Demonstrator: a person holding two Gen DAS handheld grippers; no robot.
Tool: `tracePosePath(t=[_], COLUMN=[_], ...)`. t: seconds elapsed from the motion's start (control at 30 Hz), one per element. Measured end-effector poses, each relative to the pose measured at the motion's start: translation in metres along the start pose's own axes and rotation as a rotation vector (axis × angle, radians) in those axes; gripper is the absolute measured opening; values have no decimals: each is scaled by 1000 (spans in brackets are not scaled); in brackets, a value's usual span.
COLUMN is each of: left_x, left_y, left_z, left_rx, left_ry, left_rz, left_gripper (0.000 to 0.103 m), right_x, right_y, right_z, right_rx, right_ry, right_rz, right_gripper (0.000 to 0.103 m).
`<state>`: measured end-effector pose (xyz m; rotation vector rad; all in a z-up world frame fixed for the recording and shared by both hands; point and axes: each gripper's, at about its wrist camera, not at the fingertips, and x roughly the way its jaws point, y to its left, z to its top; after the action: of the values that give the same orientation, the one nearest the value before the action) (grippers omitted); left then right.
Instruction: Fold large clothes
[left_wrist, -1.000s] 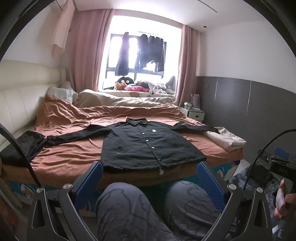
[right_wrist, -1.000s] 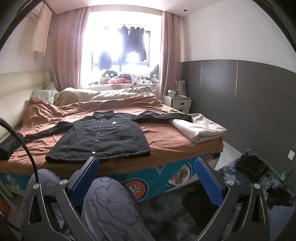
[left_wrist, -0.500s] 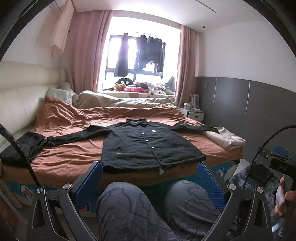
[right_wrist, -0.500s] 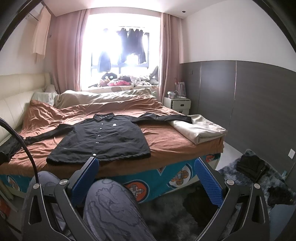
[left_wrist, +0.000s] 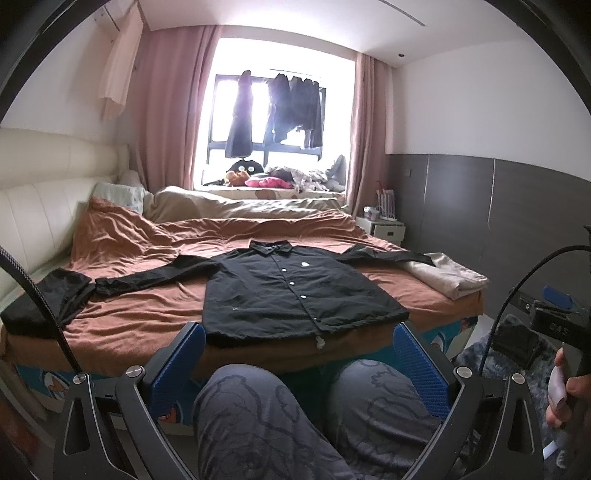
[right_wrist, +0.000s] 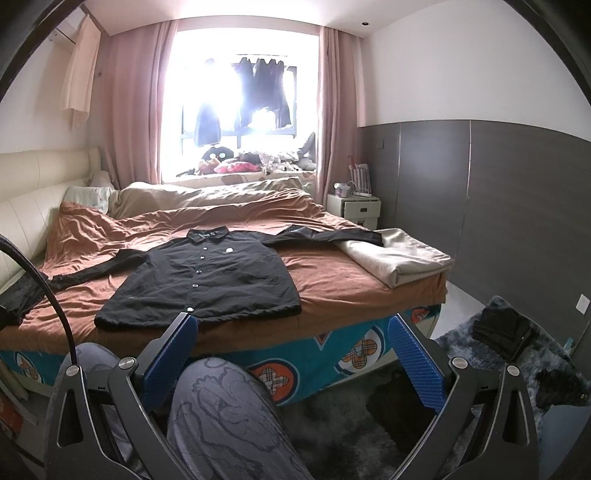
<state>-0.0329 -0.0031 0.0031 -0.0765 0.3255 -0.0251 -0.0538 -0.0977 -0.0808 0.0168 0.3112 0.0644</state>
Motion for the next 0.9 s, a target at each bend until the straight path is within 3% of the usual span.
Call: tracePosePath(t=[0.9], left_x=[-13], left_y=[-3], left_z=[0], left_rx=[6], left_ry=[-21], left_rz=[1], left_gripper=[102], right_x=[-2], right_y=[-1], right_z=[-3], right_rx=[12], right_ry=[-7], right_rz=[-2], right_gripper=[103])
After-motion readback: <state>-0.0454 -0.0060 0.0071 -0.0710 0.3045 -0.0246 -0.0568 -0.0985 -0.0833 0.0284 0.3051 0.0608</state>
